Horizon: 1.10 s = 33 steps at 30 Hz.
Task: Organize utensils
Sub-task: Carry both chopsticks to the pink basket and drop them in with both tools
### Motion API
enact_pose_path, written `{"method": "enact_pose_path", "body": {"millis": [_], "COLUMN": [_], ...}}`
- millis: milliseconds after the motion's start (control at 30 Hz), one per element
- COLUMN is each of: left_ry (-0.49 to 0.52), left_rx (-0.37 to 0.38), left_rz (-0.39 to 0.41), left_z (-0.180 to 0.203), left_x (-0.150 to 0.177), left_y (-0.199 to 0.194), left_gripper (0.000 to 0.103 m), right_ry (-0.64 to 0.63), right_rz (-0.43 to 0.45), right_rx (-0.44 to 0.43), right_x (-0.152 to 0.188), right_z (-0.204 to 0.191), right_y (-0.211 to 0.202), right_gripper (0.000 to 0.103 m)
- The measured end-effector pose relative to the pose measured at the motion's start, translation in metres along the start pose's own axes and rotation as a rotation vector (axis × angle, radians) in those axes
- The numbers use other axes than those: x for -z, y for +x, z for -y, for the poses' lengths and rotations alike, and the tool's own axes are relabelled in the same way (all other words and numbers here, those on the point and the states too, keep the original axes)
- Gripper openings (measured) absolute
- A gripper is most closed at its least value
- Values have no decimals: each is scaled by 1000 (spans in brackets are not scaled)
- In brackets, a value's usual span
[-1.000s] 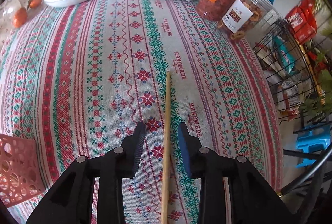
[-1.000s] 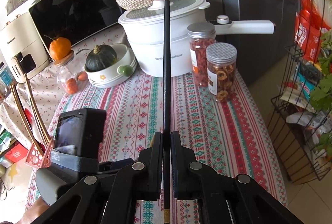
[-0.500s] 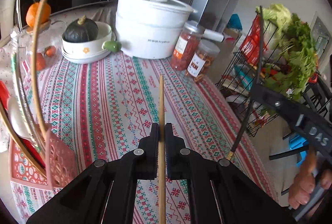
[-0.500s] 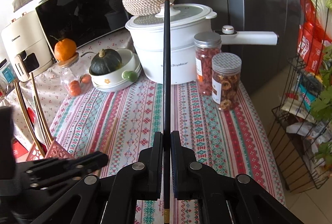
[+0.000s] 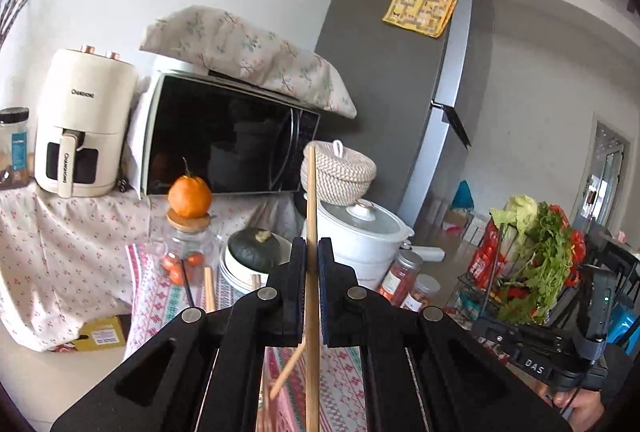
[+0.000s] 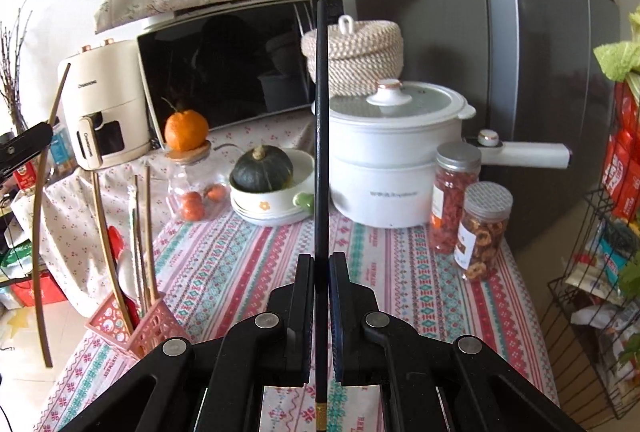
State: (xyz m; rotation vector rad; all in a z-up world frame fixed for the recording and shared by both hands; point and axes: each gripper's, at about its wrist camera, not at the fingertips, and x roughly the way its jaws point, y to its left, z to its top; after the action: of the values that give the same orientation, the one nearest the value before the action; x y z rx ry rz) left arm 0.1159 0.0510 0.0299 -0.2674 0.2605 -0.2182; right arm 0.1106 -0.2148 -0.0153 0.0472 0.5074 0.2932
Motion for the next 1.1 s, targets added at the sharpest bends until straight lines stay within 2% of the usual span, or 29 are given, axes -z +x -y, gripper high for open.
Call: {"method": "enact_pose_path", "body": {"millis": [167,333,533,600,1100], "left_ry": [-31,44,107,95,86], "left_rx": [-91,-163,-205,-201,-236], "left_rz": [105,183,186,179,227], "left_z": [-16,-17,-20,-23,-26], "left_x": [7,22,46,51,49], "left_y": [7,17,30,32,25], "left_gripper": [5,5,6,6,6], "right_ry": [-42,-64,-69,-70,-71], "right_rz": [32,42,43,44,48], "right_rx": [-40,-56,-63,-63,-57], "right_x": [1,3,5,5,6], "right_z": [-16,-24,-26,-25,-25], "right_y": [-3,-3,-2,-2,-2], "right_gripper": [5,5,6,6,6]}}
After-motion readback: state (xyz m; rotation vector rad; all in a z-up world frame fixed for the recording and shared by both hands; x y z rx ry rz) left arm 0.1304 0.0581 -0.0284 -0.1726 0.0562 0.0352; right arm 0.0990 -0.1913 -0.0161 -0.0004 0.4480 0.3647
